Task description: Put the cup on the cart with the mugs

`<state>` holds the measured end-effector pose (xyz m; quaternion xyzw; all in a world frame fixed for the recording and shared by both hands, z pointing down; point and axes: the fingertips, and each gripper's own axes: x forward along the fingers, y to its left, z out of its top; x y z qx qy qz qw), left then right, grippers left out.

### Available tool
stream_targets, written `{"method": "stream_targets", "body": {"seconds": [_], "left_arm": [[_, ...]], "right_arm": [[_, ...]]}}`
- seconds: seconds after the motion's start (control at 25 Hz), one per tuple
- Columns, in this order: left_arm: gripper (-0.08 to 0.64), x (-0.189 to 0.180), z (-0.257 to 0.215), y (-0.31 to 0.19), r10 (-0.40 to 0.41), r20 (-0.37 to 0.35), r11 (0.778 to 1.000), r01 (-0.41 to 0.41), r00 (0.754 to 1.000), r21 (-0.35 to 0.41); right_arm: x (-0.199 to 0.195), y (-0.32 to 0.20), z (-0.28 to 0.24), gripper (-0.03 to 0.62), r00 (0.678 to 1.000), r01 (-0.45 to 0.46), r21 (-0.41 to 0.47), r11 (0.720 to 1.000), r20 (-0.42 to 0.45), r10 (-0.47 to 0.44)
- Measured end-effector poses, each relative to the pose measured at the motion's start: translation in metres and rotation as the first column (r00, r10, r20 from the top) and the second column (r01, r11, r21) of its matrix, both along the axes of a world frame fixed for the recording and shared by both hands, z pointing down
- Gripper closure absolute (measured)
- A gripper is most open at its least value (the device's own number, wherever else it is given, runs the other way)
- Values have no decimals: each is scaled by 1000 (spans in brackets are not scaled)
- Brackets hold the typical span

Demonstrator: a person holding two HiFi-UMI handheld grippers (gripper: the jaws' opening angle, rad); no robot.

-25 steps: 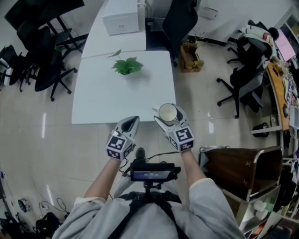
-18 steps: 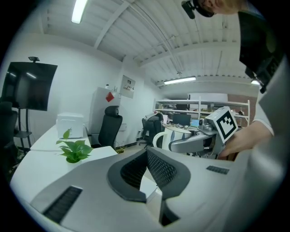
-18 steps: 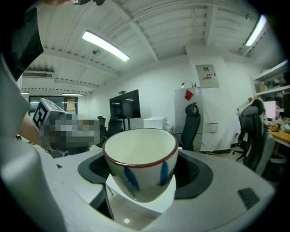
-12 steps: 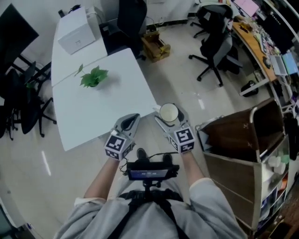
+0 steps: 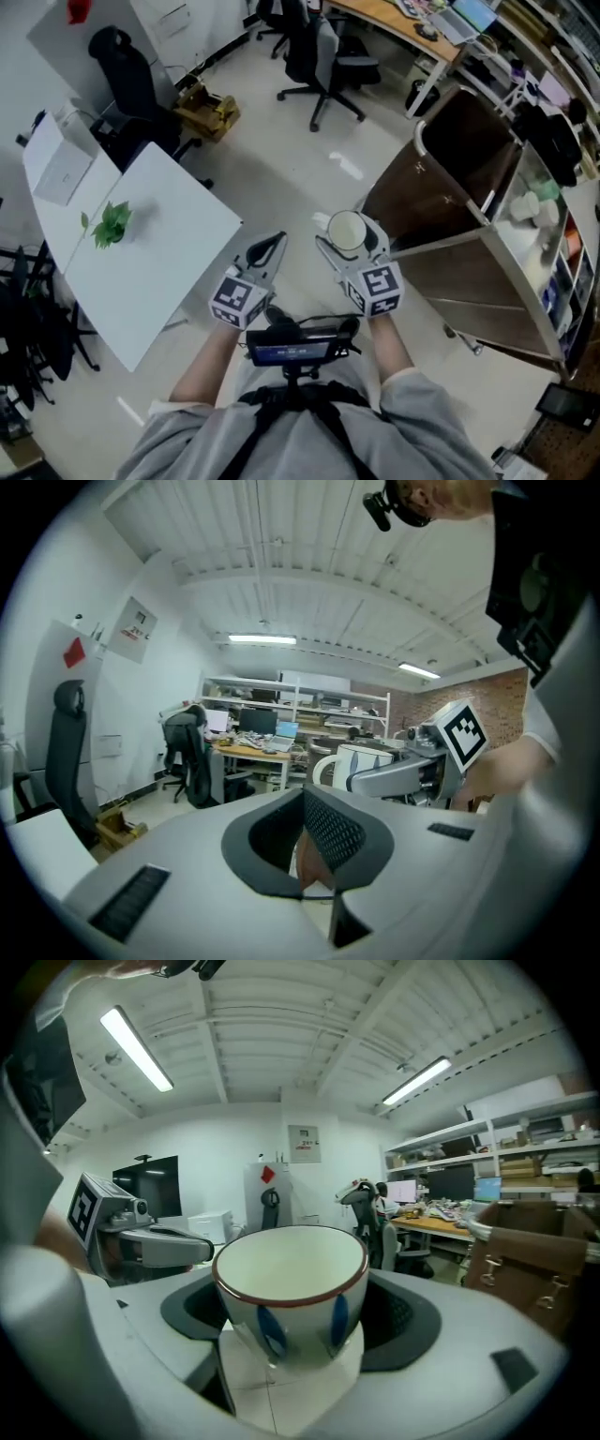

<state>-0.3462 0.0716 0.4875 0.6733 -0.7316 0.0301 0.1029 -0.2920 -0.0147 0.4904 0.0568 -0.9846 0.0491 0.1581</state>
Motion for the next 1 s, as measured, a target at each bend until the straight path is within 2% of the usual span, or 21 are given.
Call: {"method": "stream_targets", "body": {"seconds": [0.2,0.4,0.68,1.0], "left_arm": [[558,71,-10,-60,115,-7,993,-115,993,9],[558,165,-21,-124,237,-9,971,-237,972,19],[558,272,-53,-209,377,-1,924,-376,926,74],[558,352,-90,-278,498,20,861,-497,867,108]], "right_arm": [[81,-51,-10,181,995,-104,-1,995,8,104],[178,-98,-20,181,982,-191,-25,981,2,191],[285,-166,-52,181,951,-308,4,951,35,308],[363,-225,-89,181,905,-422,12,907,60,420]]}}
